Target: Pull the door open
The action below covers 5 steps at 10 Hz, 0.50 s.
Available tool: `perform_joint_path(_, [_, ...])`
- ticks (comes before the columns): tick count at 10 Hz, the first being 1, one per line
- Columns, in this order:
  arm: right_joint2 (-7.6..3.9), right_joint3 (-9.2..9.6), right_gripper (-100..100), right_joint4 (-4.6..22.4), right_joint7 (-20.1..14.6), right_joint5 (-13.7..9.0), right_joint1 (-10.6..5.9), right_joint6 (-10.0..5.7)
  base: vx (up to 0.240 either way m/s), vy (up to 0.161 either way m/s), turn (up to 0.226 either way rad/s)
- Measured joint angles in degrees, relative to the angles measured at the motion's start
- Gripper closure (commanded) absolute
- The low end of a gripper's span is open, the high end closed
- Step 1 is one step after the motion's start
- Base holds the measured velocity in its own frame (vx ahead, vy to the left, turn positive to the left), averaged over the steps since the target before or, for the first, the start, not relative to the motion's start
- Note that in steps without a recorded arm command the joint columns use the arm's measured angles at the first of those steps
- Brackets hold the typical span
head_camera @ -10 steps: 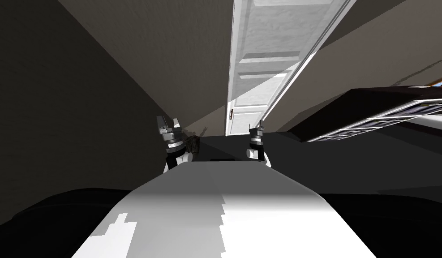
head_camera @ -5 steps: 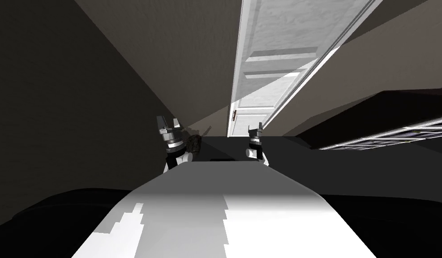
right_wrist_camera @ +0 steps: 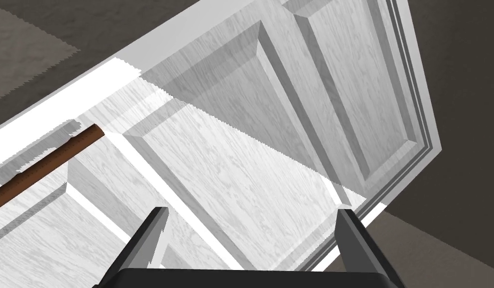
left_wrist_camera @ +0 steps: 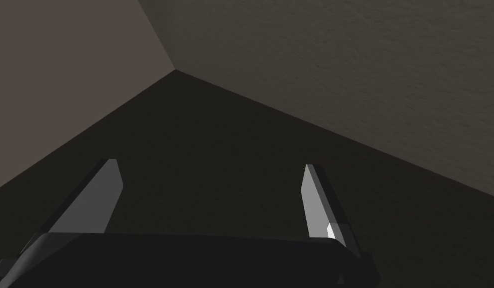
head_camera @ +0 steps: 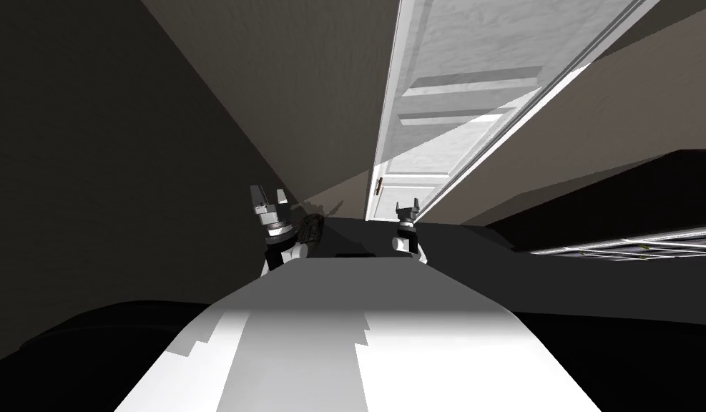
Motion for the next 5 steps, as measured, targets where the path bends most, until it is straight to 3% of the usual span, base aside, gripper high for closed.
perform_joint_path(2, [-0.12, -0.47, -100, 3.77, -2.28, -1.35, -1.46, -1.07, 0.069, -0.063, 0.224])
perform_joint_path(3, [-0.12, -0.78, -100, 5.54, -3.72, -2.20, -2.38, -1.36, 0.055, -0.049, 0.053])
perform_joint_path(5, [0.00, -0.92, -100, 7.87, -5.49, -3.09, -2.75, -2.16, 0.059, -0.044, 0.158])
